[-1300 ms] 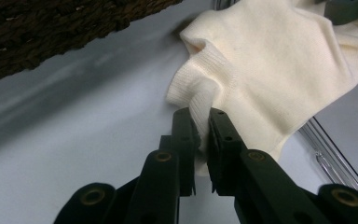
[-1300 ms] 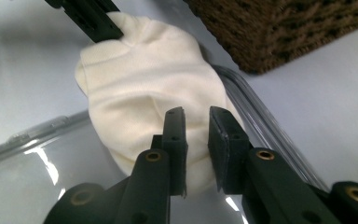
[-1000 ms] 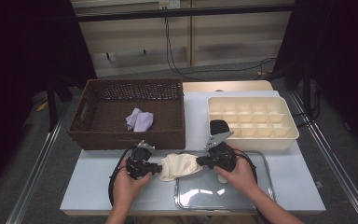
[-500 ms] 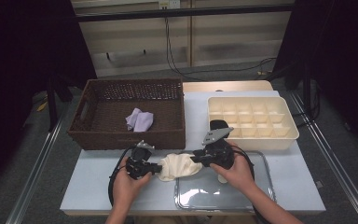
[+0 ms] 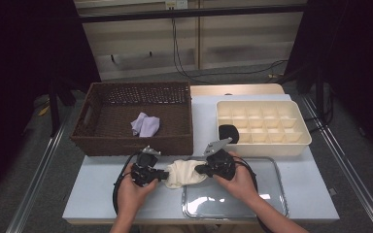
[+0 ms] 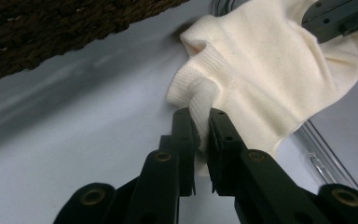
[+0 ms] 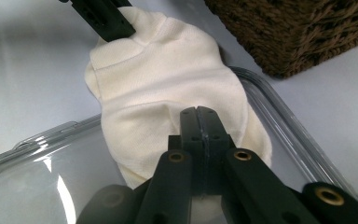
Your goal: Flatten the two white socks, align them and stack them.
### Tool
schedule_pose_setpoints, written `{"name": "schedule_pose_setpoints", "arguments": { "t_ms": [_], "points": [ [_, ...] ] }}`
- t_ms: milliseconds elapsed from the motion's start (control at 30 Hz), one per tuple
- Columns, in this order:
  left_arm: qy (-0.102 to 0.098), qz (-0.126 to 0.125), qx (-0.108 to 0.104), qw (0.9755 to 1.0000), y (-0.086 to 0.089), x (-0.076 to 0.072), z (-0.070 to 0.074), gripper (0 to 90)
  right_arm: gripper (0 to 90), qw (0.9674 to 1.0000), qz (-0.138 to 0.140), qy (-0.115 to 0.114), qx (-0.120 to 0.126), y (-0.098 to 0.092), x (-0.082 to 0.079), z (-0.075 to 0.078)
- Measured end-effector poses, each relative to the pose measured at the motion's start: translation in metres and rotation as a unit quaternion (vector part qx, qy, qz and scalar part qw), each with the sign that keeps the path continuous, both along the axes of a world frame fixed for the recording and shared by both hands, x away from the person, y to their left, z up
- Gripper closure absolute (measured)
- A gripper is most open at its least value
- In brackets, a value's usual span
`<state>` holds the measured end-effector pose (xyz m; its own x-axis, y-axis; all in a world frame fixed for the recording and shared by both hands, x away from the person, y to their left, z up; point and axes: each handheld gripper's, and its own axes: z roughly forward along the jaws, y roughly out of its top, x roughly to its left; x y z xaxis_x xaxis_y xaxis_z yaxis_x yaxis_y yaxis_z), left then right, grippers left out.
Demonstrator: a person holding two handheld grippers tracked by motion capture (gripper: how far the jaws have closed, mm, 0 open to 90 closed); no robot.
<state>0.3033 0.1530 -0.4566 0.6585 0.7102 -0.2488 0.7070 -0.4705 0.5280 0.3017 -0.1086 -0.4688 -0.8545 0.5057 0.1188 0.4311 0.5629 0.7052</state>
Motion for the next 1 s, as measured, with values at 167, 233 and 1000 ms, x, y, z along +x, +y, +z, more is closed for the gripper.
{"name": "schedule_pose_setpoints", "arguments": {
  "t_ms": [167,233,1000],
  "points": [
    [-0.003,-0.003,-0.017,0.9999,0.002,-0.001,0.007,82.0,90.0,1.0,-0.006,-0.001,0.007,-0.004,-0.002,0.009],
    [-0.002,-0.005,-0.023,0.9997,0.001,-0.001,0.009,81.8,90.0,0.9999,-0.006,-0.004,0.008,-0.006,-0.001,0.014],
    [-0.02,0.005,-0.031,0.9993,0.007,-0.002,0.023,64.7,90.0,1.0,0.002,-0.001,0.008,-0.017,-0.003,0.006]
  ]
}}
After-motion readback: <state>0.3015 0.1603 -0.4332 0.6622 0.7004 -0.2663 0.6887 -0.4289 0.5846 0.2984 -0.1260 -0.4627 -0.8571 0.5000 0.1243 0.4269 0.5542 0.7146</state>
